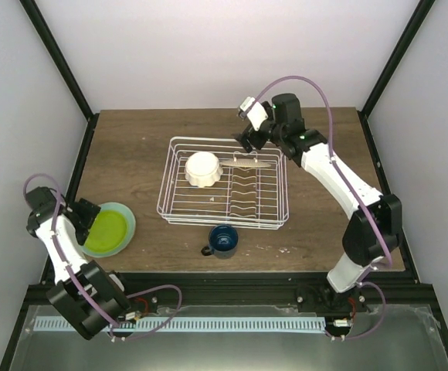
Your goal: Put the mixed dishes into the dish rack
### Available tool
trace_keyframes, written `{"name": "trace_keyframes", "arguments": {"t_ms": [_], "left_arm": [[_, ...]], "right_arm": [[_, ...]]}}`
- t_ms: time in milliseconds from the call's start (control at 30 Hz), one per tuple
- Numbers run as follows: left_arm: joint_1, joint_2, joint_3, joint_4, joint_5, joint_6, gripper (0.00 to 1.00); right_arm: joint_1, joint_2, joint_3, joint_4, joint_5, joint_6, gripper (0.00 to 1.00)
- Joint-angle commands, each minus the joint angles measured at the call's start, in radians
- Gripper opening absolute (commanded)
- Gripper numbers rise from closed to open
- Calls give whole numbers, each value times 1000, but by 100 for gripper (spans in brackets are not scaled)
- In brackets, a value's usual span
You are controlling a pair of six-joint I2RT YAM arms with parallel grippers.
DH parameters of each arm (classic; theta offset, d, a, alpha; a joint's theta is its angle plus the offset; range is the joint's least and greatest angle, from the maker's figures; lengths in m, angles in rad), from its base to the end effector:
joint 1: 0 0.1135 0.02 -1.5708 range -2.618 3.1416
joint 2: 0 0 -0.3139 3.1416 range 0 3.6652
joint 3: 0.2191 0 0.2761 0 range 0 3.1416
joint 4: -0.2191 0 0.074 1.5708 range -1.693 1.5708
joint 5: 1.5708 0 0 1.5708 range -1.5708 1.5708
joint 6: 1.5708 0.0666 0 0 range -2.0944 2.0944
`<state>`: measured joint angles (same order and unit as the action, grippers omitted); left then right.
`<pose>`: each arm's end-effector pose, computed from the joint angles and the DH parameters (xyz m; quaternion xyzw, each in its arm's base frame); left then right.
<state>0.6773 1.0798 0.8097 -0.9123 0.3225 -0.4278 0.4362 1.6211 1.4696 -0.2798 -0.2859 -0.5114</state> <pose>0.1688 0.1087 0.2493 -0.4819 0.8406 -0.1326 0.2086 0.3877 0.2015 0.3880 -0.4487 0.7066 0.0998 0.5381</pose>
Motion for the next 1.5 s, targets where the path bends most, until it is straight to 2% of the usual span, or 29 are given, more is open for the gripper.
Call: {"name": "trace_keyframes", "arguments": {"t_ms": [0,233,400,500,633,767,833,933,1033,1300,1467], "left_arm": [[50,-58,-56,34,36,-40,80],[86,-103,-58,11,-24,-75,80],[128,-126,-159,97,72,-209,78],[128,-126,-201,165,99,-234,77],[128,-89,-167,185,75,-199,77],[127,-54,-93,215,120,-155,74],[123,-56,-40,221,124,-119,74],[103,-49,49,176,64,-42,73],[77,-5,135,91,-55,46,74],[-16,123,220,-37,-257,217,74],[-51,193,255,-74,-323,268,74]], "right_arm": [[7,73,123,-130,10,139,100],[9,92,125,-147,-90,216,98],[9,88,118,-142,-118,234,98],[10,90,120,-141,-125,239,98],[11,109,133,-137,-168,279,97],[23,163,204,-160,-308,347,90],[50,191,242,-183,-312,351,88],[93,216,273,-197,-306,345,87],[116,238,298,-208,-317,357,85],[131,256,319,-249,-288,340,84],[131,255,318,-260,-287,336,85]]}}
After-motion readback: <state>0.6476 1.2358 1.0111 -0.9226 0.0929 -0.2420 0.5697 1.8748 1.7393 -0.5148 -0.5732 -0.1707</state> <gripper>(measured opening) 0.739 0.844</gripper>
